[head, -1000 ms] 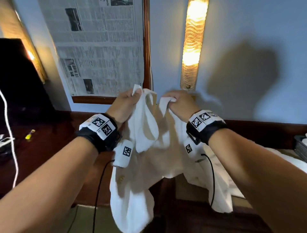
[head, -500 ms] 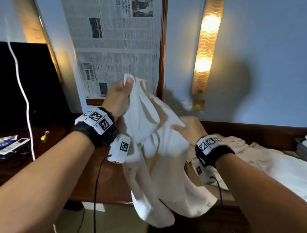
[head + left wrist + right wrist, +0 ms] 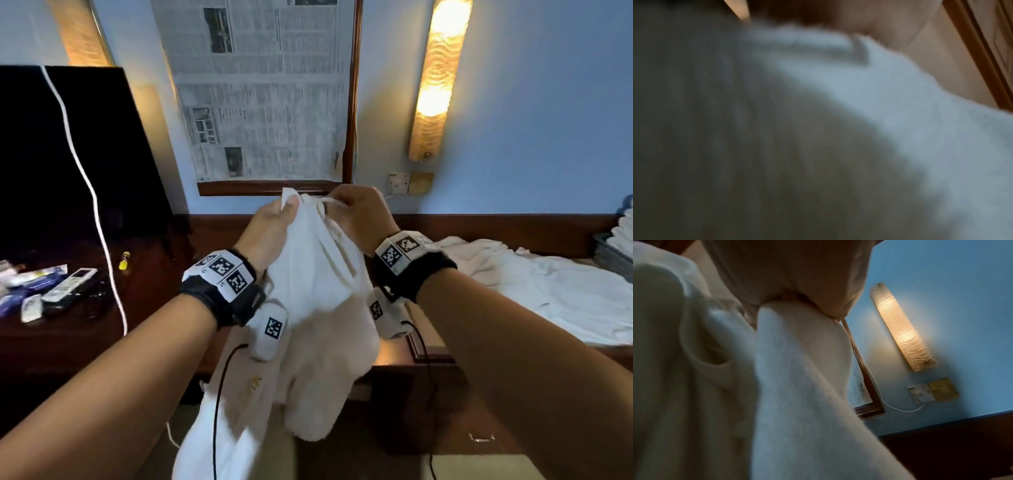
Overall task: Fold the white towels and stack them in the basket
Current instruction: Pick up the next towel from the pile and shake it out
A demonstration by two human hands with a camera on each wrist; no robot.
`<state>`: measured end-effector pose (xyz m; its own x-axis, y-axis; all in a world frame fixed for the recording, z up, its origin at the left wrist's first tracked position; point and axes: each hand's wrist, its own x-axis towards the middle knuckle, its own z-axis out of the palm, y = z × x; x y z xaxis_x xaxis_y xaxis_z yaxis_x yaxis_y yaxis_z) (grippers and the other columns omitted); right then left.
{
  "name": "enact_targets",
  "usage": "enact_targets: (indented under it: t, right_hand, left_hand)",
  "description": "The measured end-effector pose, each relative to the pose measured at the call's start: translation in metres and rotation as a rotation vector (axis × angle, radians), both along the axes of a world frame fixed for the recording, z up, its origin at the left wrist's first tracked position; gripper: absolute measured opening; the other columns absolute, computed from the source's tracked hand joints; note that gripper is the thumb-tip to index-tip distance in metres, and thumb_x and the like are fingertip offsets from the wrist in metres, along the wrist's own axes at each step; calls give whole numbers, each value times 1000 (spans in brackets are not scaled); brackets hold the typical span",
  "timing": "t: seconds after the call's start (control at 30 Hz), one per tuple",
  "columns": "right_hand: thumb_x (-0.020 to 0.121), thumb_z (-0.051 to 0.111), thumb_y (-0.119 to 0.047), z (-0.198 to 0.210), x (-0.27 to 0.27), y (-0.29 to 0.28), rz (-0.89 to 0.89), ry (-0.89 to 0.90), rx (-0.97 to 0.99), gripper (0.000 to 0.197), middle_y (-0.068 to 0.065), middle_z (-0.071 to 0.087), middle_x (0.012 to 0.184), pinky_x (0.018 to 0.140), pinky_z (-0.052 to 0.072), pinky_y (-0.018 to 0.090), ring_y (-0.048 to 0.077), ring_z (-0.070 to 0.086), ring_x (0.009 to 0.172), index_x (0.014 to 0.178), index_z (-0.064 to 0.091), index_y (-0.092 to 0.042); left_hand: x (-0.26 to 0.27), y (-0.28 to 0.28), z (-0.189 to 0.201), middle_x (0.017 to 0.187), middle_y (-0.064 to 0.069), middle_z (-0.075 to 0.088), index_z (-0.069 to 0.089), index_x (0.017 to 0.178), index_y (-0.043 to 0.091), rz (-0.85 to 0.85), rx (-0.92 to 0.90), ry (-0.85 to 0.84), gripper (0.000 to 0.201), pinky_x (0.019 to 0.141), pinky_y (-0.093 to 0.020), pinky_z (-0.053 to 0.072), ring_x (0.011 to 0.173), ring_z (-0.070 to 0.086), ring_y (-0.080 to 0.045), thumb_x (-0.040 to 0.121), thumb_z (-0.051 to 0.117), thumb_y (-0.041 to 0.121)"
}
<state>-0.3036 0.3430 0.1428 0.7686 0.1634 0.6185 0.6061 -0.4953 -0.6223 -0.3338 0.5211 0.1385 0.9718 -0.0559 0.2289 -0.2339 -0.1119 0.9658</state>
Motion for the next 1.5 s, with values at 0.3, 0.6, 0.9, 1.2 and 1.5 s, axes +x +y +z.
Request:
enact_targets:
  t: [0.3, 0.6, 0.9, 1.2, 1.5]
  right_hand:
    - [78, 77, -39, -34, -60, -16, -48, 317, -409, 27, -5, 58, 66, 61, 41, 28, 12, 52, 62, 74, 67, -14]
    - [93, 65, -19, -123, -73, -85, -294, 544, -84, 29, -5, 54, 56, 56, 40, 25, 1, 45, 43, 64, 66, -16]
    - [90, 58, 1, -15, -46, -83, -335, 87, 6, 18, 8, 68, 88, 69, 51, 25, 21, 64, 76, 96, 73, -6]
    - [94, 65, -16, 80, -60, -4, 37, -65, -28, 6, 4, 70, 87, 76, 56, 33, 19, 66, 83, 92, 70, -14]
    - [92, 70, -26, 154, -88, 22, 188, -93, 135, 14, 2, 75, 86, 76, 57, 30, 7, 68, 76, 91, 78, -14]
  left_hand:
    - [-8, 31, 6, 77, 2, 66, 62, 81, 15, 60, -58, -103, 39, 81, -28, 44, 77, 60, -16, 96, 55, 51]
    - [-16, 37, 2, 90, -2, 69, 67, 86, 22, 19, -104, -170, 22, 93, -40, 46, 90, 62, -25, 103, 52, 23]
    - [-38, 70, 37, 112, 1, 75, 80, 101, 30, -471, 571, -129, 24, 108, -30, 45, 115, 66, -15, 97, 61, 43]
    - [-31, 66, 82, 85, 15, 74, 74, 92, 19, -143, 251, -508, 19, 76, -16, 50, 85, 68, 0, 98, 60, 8]
    - [-34, 44, 131, 64, 17, 65, 75, 93, 7, -70, 6, -714, 10, 66, -11, 45, 63, 56, 5, 90, 69, 14]
